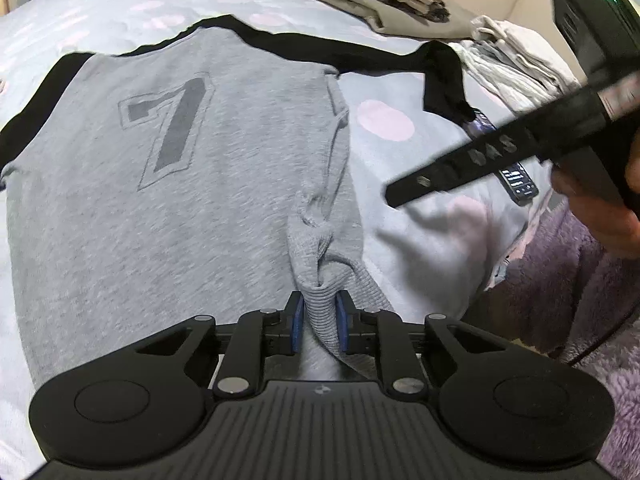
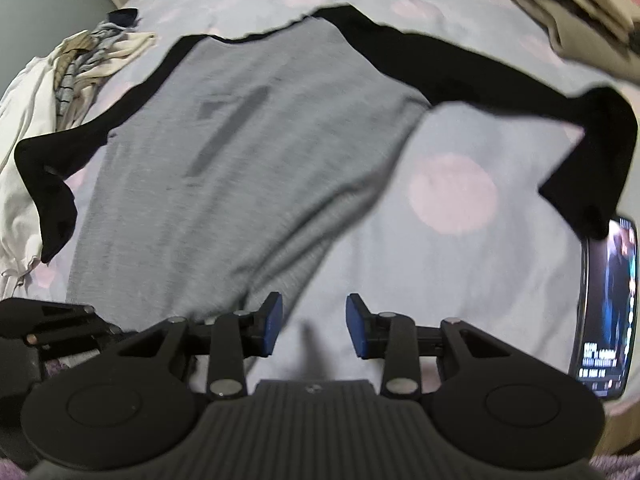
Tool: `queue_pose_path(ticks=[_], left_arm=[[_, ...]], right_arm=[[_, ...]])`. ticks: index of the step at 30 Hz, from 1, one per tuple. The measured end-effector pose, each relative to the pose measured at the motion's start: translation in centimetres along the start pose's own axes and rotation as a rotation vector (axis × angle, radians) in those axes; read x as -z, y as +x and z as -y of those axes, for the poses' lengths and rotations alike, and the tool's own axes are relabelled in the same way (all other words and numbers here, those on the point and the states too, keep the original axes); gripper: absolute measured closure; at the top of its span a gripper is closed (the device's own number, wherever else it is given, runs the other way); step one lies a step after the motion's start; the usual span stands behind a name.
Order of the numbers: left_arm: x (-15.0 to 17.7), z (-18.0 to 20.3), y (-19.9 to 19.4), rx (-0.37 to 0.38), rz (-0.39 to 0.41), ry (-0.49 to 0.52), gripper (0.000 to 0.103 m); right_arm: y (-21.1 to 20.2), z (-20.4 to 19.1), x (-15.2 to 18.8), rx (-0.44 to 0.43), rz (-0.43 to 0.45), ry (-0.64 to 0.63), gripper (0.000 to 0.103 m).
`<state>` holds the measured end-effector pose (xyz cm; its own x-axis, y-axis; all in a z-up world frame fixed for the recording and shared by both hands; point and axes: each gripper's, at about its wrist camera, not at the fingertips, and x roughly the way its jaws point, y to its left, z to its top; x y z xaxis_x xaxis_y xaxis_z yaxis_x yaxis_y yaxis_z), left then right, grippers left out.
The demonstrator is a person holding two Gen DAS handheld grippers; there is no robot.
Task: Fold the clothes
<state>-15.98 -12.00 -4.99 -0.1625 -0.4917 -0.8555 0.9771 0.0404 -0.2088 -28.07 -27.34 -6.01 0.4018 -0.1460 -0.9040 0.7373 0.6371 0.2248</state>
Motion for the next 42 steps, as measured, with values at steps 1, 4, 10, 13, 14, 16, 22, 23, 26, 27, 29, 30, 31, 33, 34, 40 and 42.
queue_pose_path(ticks=[1, 4, 10, 13, 14, 16, 22, 23, 26, 27, 29, 30, 31, 33, 34, 40, 42], left_arm=[[0.0, -0.1, 0.0, -0.005, -0.003, -0.006, 0.088], [0.2, -0.1, -0.1, -0.016, -0.013, -0.007, 0.088], [0.4, -0.2, -0.1, -0.043, -0.026, -0.002, 0.088], [0.4, -0.2, -0.1, -0.056, -0.032, 0.001, 0.088], [0.5, -0.2, -0.1, -0.061, -0.035, 0.002, 0.088], [0.5, -0.2, -0.1, -0.070, -0.039, 0.005, 0.088], [0.6, -0.4, 0.1, -0.086, -0.050, 0.007, 0.088], [0.6, -0.4, 0.2, -0.086, -0.051, 0.008, 0.088], [0.6, -0.4, 0.2, -0.085, -0.051, 0.010, 0.088], [0.6, -0.4, 0.2, -0.083, -0.051, 0.009, 0.088], [0.6, -0.4, 0.1, -0.079, -0.045, 0.011, 0.088], [0.5, -0.3, -0.1, -0.076, -0.041, 0.016, 0.088], [0.5, -0.2, -0.2, -0.072, -0.037, 0.020, 0.088], [0.4, 0.1, -0.7, -0.058, -0.030, 0.029, 0.082], [0.3, 0.2, -1.0, -0.049, -0.026, 0.034, 0.081], [-0.1, 1.5, -2.4, -0.019, 0.004, 0.083, 0.071], [-0.1, 1.9, -2.6, -0.014, 0.008, 0.097, 0.067]], right_arm=[[0.1, 0.3, 0.2, -0.006, -0.010, 0.009, 0.064], [0.3, 0.0, 0.9, -0.047, -0.029, -0.016, 0.066], [0.7, -1.5, 1.5, -0.132, -0.043, -0.080, 0.071], [1.0, -2.0, 1.5, -0.169, -0.032, -0.097, 0.071], [1.2, -2.2, 1.4, -0.180, -0.026, -0.100, 0.071], [1.7, -2.6, 1.0, -0.191, -0.019, -0.101, 0.071], [3.6, -2.9, 0.1, -0.213, -0.022, -0.100, 0.071], [3.8, -3.2, 0.1, -0.212, -0.027, -0.111, 0.071], [4.4, -3.8, 0.0, -0.211, -0.040, -0.144, 0.083], [4.3, -4.0, 0.0, -0.212, -0.040, -0.152, 0.083], [3.9, -4.1, 0.1, -0.219, -0.036, -0.160, 0.089], [3.5, -4.0, 0.1, -0.223, -0.032, -0.157, 0.091], [3.0, -3.9, 0.2, -0.224, -0.027, -0.152, 0.091], [1.7, -3.5, 0.6, -0.194, -0.020, -0.140, 0.092], [1.0, -3.3, 0.8, -0.182, -0.023, -0.133, 0.092], [-4.1, -1.7, 2.3, -0.124, -0.027, -0.063, 0.093], [-5.7, -1.3, 3.2, -0.078, -0.041, -0.039, 0.093]])
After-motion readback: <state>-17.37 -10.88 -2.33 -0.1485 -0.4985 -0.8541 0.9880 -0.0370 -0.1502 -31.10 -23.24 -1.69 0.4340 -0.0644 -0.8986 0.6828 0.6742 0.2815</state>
